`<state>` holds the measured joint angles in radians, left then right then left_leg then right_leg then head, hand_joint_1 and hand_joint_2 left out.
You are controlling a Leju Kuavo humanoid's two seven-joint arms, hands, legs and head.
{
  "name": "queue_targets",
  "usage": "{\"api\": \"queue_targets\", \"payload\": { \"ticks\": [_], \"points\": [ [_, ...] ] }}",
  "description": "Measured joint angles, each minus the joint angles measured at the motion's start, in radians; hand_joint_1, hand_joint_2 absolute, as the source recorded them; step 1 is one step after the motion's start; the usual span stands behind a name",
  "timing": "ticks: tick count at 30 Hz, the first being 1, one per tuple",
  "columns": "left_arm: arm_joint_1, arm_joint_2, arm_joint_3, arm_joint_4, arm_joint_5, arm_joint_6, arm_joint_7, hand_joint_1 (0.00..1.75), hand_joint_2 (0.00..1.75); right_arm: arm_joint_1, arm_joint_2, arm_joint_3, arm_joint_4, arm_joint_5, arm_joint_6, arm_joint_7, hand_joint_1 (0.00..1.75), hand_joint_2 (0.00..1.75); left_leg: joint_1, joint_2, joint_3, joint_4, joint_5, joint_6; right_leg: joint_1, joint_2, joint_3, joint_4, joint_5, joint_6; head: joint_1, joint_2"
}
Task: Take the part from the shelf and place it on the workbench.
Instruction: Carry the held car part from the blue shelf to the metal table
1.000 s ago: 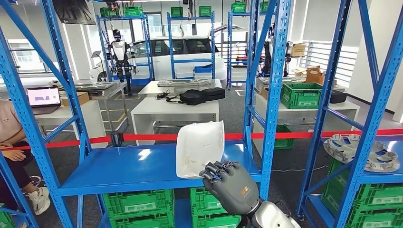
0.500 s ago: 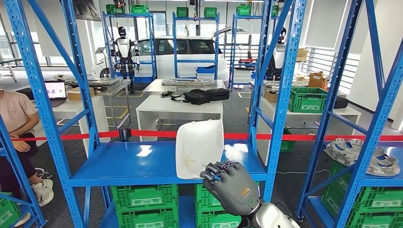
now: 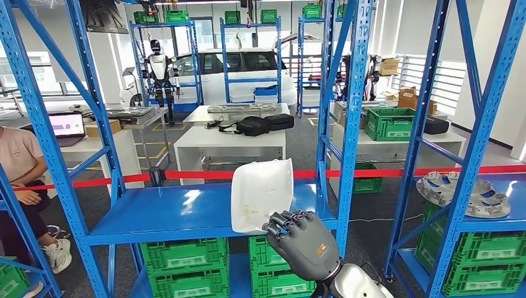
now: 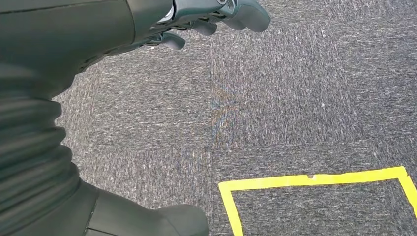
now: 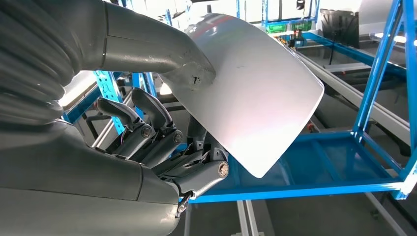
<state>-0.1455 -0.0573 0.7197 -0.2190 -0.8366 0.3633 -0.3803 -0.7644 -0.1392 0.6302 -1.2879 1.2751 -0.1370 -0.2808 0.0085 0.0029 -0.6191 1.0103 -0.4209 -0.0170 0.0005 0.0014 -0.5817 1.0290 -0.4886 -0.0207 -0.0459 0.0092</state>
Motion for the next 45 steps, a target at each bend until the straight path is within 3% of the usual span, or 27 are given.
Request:
{"api": "queue_targets", "payload": {
  "ticks": [7, 12, 14, 17, 18, 19, 20, 22, 24, 26, 28, 29, 32, 33, 34, 35, 36, 38, 39, 40, 42, 44, 45],
  "points": [
    [-0.002, 0.0, 0.002, 0.0, -0.001, -0.001, 0.0, 0.0, 1.75, -0.004, 0.0, 0.0, 0.003, 0.0, -0.001, -0.006, 1.75, 1.75, 0.0, 0.0, -0.001, -0.001, 0.002, -0.007, 0.001, 0.0, -0.001, 0.0, 0.001, -0.001, 0.001, 0.0],
    [-0.003, 0.005, 0.002, 0.0, -0.005, -0.004, 0.002, 0.0, 1.75, -0.005, 0.0, 0.0, 0.003, 0.003, -0.01, -0.009, 1.75, 1.75, -0.002, -0.001, 0.003, -0.016, 0.01, 0.017, -0.005, -0.001, 0.005, -0.013, 0.009, 0.016, 0.002, 0.0],
    [-0.003, 0.005, 0.002, 0.0, -0.005, -0.006, 0.002, 0.0, 1.75, -0.005, -0.001, 0.0, 0.002, 0.003, -0.016, -0.009, 1.75, 1.75, 0.007, -0.001, 0.015, -0.045, 0.026, 0.021, -0.003, 0.0, -0.008, 0.021, -0.022, 0.025, 0.005, 0.0],
    [-0.003, 0.004, 0.002, 0.001, -0.005, -0.008, 0.002, 0.0, 1.75, 0.004, -0.002, 0.0, 0.002, 0.005, -0.02, -0.008, 1.75, 1.75, 0.015, -0.007, 0.009, -0.054, 0.036, 0.02, -0.012, 0.001, -0.085, 0.192, -0.119, 0.039, 0.009, 0.0],
    [-0.002, 0.004, 0.002, 0.001, -0.005, -0.009, 0.002, 0.0, 1.75, 0.009, -0.002, 0.0, 0.002, 0.005, -0.021, -0.008, 1.75, 1.75, 0.018, -0.011, 0.004, -0.051, 0.037, 0.018, -0.017, 0.001, -0.1, 0.229, -0.13, 0.044, 0.01, 0.0],
    [-0.001, 0.004, 0.002, 0.002, -0.005, -0.009, 0.002, 0.0, 1.75, 0.013, -0.003, 0.0, 0.002, 0.006, -0.021, -0.007, 1.75, 1.75, 0.022, -0.017, -0.001, -0.046, 0.038, 0.013, -0.022, 0.001, -0.097, 0.229, -0.123, 0.05, 0.011, 0.0],
    [-0.001, 0.003, 0.002, 0.002, -0.006, -0.01, 0.002, 0.0, 1.75, 0.016, -0.004, 0.0, 0.002, 0.006, -0.022, -0.007, 1.75, 1.75, 0.027, -0.023, -0.008, -0.039, 0.038, 0.008, -0.028, 0.002, -0.074, 0.191, -0.099, 0.056, 0.012, 0.0],
    [-0.001, 0.003, 0.002, 0.002, -0.006, -0.01, 0.003, 0.0, 1.75, 0.018, -0.005, 0.0, 0.002, 0.007, -0.023, -0.005, 1.75, 1.75, 0.033, -0.037, -0.025, -0.017, 0.035, -0.009, -0.038, 0.018, -0.006, 0.067, -0.049, 0.066, 0.013, 0.0],
    [-0.001, 0.002, 0.002, 0.001, -0.007, -0.01, 0.004, 0.0, 1.75, 0.02, -0.007, 0.0, 0.0, 0.01, -0.026, -0.004, 1.75, 1.75, 0.034, -0.051, -0.039, 0.0, 0.034, -0.028, -0.039, 0.032, 0.02, 0.012, -0.034, 0.057, 0.009, 0.0],
    [0.001, 0.001, 0.002, 0.001, -0.007, -0.01, 0.004, 0.0, 1.75, 0.023, -0.009, 0.0, -0.002, 0.012, -0.029, -0.004, 1.75, 1.75, 0.036, -0.061, -0.045, -0.002, 0.041, -0.043, -0.034, 0.025, 0.012, 0.019, -0.033, 0.034, 0.001, 0.0],
    [0.004, 0.0, 0.002, 0.002, -0.007, -0.01, 0.004, 0.0, 1.75, 0.024, -0.009, 0.0, -0.002, 0.012, -0.029, -0.003, 1.75, 1.75, 0.038, -0.049, -0.054, 0.007, 0.035, -0.051, -0.032, 0.012, 0.009, 0.018, -0.025, 0.015, -0.003, 0.0],
    [0.004, 0.0, 0.002, 0.003, -0.007, -0.01, 0.004, 0.0, 1.75, 0.024, -0.009, 0.0, -0.002, 0.013, -0.03, -0.003, 1.75, 1.75, 0.037, -0.036, -0.067, 0.036, 0.015, -0.052, -0.032, 0.006, 0.008, 0.017, -0.021, 0.008, -0.003, 0.0],
    [0.002, 0.0, 0.002, 0.003, -0.007, -0.01, 0.004, 0.0, 1.75, 0.029, -0.009, -0.001, -0.003, 0.015, -0.031, -0.003, 1.75, 1.75, 0.031, -0.012, -0.141, 0.228, -0.09, -0.048, -0.025, -0.018, 0.003, 0.016, -0.017, -0.003, -0.003, 0.0],
    [0.003, 0.0, 0.002, 0.004, -0.007, -0.01, 0.004, 0.0, 1.75, 0.032, -0.009, -0.001, -0.003, 0.016, -0.031, -0.003, 1.75, 1.75, 0.029, -0.011, -0.157, 0.277, -0.109, -0.046, -0.021, -0.026, 0.002, 0.016, -0.017, -0.004, -0.003, 0.0],
    [0.003, 0.0, 0.002, 0.004, -0.007, -0.01, 0.005, 0.0, 1.75, 0.034, -0.009, -0.001, -0.003, 0.017, -0.031, -0.003, 1.75, 1.75, 0.027, -0.01, -0.156, 0.291, -0.111, -0.042, -0.019, -0.034, 0.002, 0.016, -0.017, -0.005, -0.003, 0.0],
    [0.004, 0.0, 0.002, 0.004, -0.007, -0.01, 0.005, 0.0, 1.75, 0.035, -0.009, -0.001, -0.003, 0.018, -0.031, -0.003, 1.75, 1.75, 0.023, -0.007, -0.135, 0.265, -0.097, -0.036, -0.016, -0.043, 0.001, 0.016, -0.017, -0.005, -0.003, 0.0],
    [0.004, 0.0, 0.002, 0.004, -0.007, -0.01, 0.005, 0.0, 1.75, 0.035, -0.009, -0.001, -0.003, 0.019, -0.031, -0.003, 1.75, 1.75, 0.019, 0.002, -0.096, 0.205, -0.071, -0.028, -0.015, -0.051, 0.002, 0.016, -0.017, -0.004, -0.002, 0.0],
    [0.002, 0.0, 0.002, 0.004, -0.007, -0.01, 0.005, 0.0, 1.75, 0.032, -0.01, -0.002, -0.004, 0.021, -0.032, -0.004, 1.75, 1.75, 0.004, 0.037, -0.02, 0.076, -0.04, -0.013, -0.01, -0.066, 0.004, 0.016, -0.019, -0.001, -0.002, 0.0],
    [0.001, -0.001, 0.002, 0.004, -0.007, -0.01, 0.005, 0.0, 1.75, 0.031, -0.01, -0.004, -0.004, 0.021, -0.033, -0.006, 1.75, 1.75, -0.002, 0.049, 0.001, 0.039, -0.035, -0.008, -0.008, -0.074, 0.004, 0.016, -0.019, 0.003, -0.001, 0.0],
    [0.001, -0.001, 0.002, 0.004, -0.007, -0.01, 0.005, 0.0, 1.75, 0.03, -0.01, -0.006, -0.004, 0.021, -0.033, -0.01, 1.75, 1.75, -0.007, 0.052, 0.006, 0.026, -0.037, -0.004, -0.006, -0.081, 0.005, 0.015, -0.019, 0.007, 0.0, 0.0],
    [0.003, -0.001, 0.002, 0.004, -0.007, -0.01, 0.004, 0.0, 1.75, 0.028, -0.01, -0.008, -0.004, 0.02, -0.034, -0.017, 1.75, 1.75, -0.006, 0.032, 0.004, 0.021, -0.031, 0.005, -0.006, -0.092, 0.009, 0.011, -0.02, 0.019, 0.002, 0.0],
    [0.003, -0.002, 0.003, 0.004, -0.007, -0.01, 0.002, 0.0, 1.75, 0.025, -0.011, -0.009, -0.004, 0.018, -0.034, -0.021, 1.75, 1.75, -0.001, 0.015, 0.005, 0.012, -0.023, 0.018, -0.009, -0.062, -0.001, 0.036, -0.041, 0.03, 0.004, 0.0],
    [0.002, -0.003, 0.003, 0.004, -0.007, -0.01, 0.001, 0.0, 1.75, 0.023, -0.011, -0.01, -0.004, 0.016, -0.034, -0.022, 1.75, 1.75, 0.001, 0.007, 0.005, 0.008, -0.02, 0.024, -0.011, -0.039, -0.019, 0.078, -0.067, 0.035, 0.005, 0.0]
  ]
}}
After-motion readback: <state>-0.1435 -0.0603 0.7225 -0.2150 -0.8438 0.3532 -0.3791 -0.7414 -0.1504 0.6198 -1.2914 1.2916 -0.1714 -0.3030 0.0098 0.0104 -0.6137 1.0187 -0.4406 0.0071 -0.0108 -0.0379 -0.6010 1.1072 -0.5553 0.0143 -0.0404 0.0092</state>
